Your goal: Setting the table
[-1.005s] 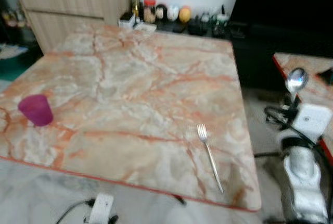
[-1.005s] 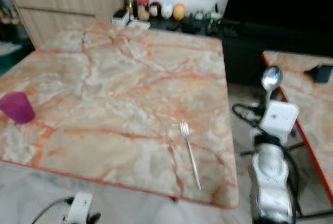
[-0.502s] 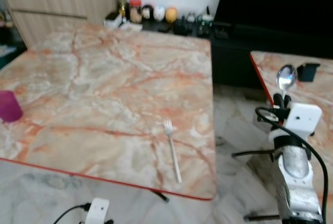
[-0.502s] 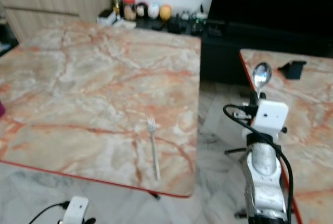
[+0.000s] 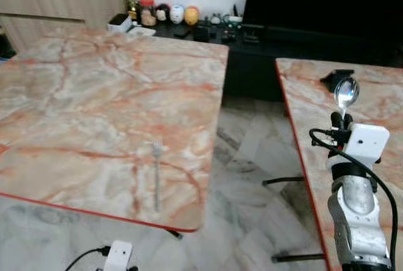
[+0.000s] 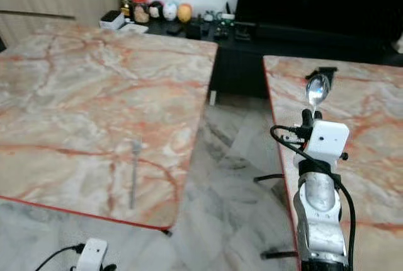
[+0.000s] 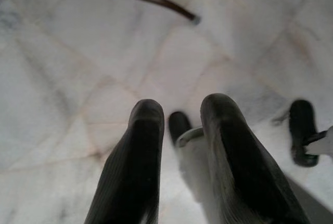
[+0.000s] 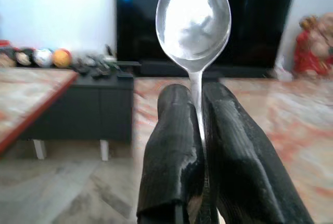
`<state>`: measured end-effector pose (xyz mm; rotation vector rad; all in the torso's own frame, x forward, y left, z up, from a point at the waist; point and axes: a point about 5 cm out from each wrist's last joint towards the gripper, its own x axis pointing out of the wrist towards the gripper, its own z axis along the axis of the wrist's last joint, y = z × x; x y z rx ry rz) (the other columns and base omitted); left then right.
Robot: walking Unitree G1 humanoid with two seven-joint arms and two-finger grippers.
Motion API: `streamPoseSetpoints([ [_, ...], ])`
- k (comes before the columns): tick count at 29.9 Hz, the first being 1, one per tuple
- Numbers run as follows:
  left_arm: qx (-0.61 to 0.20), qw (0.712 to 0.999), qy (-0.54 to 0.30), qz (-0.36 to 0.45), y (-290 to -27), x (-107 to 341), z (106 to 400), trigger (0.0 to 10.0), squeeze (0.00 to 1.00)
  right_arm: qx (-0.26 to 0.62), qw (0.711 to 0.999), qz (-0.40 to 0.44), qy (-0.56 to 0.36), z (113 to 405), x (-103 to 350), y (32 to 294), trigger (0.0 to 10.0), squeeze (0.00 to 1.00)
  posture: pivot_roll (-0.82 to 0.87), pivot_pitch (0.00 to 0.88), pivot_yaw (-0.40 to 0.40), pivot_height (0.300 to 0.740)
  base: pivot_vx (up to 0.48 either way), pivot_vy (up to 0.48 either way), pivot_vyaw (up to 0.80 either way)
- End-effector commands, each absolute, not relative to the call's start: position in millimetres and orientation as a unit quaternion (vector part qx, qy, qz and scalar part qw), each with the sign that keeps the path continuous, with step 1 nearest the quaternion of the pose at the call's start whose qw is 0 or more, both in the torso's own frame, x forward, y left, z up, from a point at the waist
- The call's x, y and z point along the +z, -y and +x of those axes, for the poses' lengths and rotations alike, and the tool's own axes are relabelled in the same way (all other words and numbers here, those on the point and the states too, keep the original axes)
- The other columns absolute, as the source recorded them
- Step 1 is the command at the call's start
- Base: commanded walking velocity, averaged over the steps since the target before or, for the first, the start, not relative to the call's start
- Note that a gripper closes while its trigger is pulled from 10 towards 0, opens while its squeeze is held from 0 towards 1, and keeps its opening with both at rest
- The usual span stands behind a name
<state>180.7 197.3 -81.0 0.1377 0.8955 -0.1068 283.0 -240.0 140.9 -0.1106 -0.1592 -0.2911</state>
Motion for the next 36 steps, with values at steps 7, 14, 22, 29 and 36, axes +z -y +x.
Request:
streamPoseSetpoints([
  [7, -0.058, 0.891, -0.446, 0.065, -194.2, -85.1, 173.6, 10.0, 0.00, -0.150, 0.982, -0.056, 0.096, 283.0, 149.6, 244.2, 10.0, 0.00, 0.00, 0.000, -0.044, 0.740, 0.000, -0.344, 0.00],
  [14, -0.046, 0.887, -0.454, 0.064, -199.1, -86.8, 168.8, 10.0, 0.00, -0.151, 0.982, -0.055, 0.096, 283.4, 149.6, 243.9, 10.0, 0.00, 0.00, 0.000, -0.043, 0.740, 0.000, -0.099, 0.00],
  [22, -0.043, 0.887, -0.456, 0.067, -202.6, -86.9, 167.1, 10.0, 0.00, -0.151, 0.982, -0.055, 0.096, 283.4, 149.5, 244.1, 10.0, 0.00, 0.00, 0.000, -0.042, 0.740, 0.000, 0.000, 0.00],
  [29, -0.046, 0.885, -0.458, 0.069, -202.5, -87.2, 166.6, 10.0, 0.00, -0.151, 0.982, -0.056, 0.095, 283.4, 149.2, 244.5, 10.0, 0.00, 0.00, 0.000, -0.042, 0.740, 0.000, 0.000, 0.00],
  [36, -0.046, 0.885, -0.459, 0.066, -200.6, -87.6, 166.6, 10.0, 0.00, -0.150, 0.982, -0.055, 0.096, 284.4, 149.6, 243.6, 10.0, 0.00, 0.00, 0.000, -0.043, 0.740, 0.000, 0.000, 0.00],
])
